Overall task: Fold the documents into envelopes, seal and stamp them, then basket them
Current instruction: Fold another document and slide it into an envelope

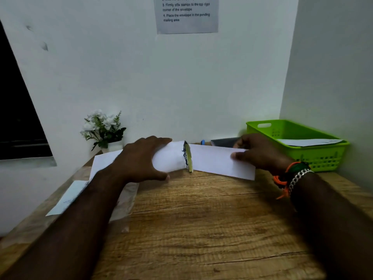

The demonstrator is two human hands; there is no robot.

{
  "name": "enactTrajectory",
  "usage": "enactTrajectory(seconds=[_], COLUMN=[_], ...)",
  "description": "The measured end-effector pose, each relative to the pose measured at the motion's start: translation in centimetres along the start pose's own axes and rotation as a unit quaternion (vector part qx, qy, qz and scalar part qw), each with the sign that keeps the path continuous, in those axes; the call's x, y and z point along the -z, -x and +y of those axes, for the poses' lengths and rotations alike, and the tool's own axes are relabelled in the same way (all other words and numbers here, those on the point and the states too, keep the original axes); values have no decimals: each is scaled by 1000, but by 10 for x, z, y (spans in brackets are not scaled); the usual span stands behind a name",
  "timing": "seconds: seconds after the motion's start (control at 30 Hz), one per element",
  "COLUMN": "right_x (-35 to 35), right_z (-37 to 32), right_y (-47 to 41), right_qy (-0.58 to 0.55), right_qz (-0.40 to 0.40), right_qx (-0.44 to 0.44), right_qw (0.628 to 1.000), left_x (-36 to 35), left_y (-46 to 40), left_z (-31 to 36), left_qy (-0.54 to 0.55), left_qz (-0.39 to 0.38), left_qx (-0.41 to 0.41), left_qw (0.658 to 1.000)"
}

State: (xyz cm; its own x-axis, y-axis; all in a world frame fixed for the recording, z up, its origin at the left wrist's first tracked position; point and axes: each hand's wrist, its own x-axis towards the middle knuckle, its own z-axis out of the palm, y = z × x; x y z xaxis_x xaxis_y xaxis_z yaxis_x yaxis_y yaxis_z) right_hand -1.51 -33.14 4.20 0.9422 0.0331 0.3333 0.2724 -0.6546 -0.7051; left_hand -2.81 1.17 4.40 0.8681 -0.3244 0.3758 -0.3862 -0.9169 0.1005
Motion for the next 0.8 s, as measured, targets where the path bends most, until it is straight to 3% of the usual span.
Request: enactTrajectory(seconds=[0.1,0.27,0.57,0.8], right_x=[10,33,42,33], right_z=[4,-5,-3,-7], right_y=[-4,4,9,11], right_qy=[9,-153,-243,-236], right_qz=[101,128,33,-7], right_qx=[19,60,14,-3], right_qw=[995,978,969,972], left_x=[3,5,4,6], left_y=[0,-1,0,1], left_z=[-3,-8,-7,-4], left_qy=[-7,-13,-13,-8], left_qz=[18,41,47,53], left_qx=[10,21,32,25], left_qw=[1000,999,998,998])
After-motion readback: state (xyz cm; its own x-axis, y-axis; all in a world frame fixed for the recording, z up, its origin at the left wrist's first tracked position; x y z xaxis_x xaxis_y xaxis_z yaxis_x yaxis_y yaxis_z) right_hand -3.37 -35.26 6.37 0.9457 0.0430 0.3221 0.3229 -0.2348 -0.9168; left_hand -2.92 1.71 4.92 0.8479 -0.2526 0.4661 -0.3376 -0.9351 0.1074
